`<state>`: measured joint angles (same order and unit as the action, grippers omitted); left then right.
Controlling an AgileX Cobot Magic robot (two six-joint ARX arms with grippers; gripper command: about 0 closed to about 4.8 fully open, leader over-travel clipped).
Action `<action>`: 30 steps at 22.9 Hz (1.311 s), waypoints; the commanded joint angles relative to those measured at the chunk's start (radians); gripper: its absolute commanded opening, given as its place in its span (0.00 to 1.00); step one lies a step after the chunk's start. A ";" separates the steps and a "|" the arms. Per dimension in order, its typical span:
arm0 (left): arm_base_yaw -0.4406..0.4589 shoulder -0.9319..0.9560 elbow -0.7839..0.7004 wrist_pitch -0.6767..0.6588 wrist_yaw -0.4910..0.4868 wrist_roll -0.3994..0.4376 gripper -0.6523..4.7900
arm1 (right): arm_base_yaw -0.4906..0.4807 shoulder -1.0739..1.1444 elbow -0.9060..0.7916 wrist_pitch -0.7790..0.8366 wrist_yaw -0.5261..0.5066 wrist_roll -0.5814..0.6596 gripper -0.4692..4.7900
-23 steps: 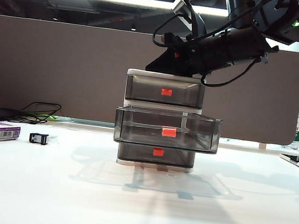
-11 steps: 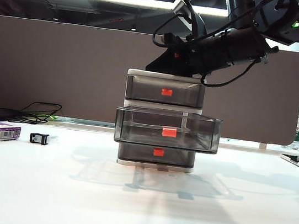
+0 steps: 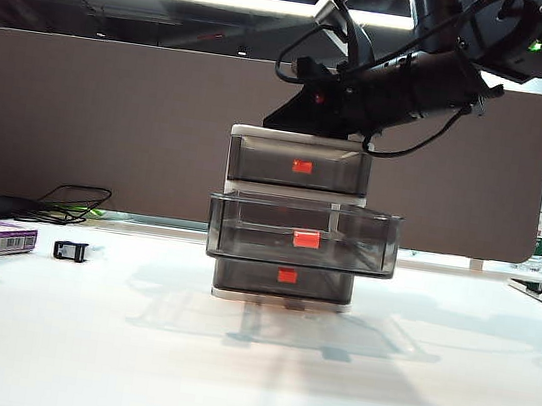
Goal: Open the second layer of the drawer on the table, pick up the earphone case on the table and put it in, and finally close the drawer.
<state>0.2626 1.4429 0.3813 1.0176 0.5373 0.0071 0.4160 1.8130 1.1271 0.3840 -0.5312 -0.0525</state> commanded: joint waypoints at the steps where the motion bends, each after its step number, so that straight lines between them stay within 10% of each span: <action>1: -0.097 -0.149 -0.037 -0.063 0.000 -0.025 0.46 | 0.001 0.029 -0.026 -0.141 0.013 0.026 0.08; 15: -0.684 -0.274 -0.036 -0.276 -0.187 -0.013 0.46 | 0.001 0.029 -0.026 -0.142 0.012 0.027 0.08; 30: -0.897 -0.012 0.128 -0.191 -0.245 -0.019 0.46 | 0.001 0.029 -0.026 -0.142 0.012 0.027 0.08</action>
<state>-0.6365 1.4071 0.4835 0.8116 0.2874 -0.0132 0.4183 1.8133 1.1263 0.3866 -0.5316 -0.0505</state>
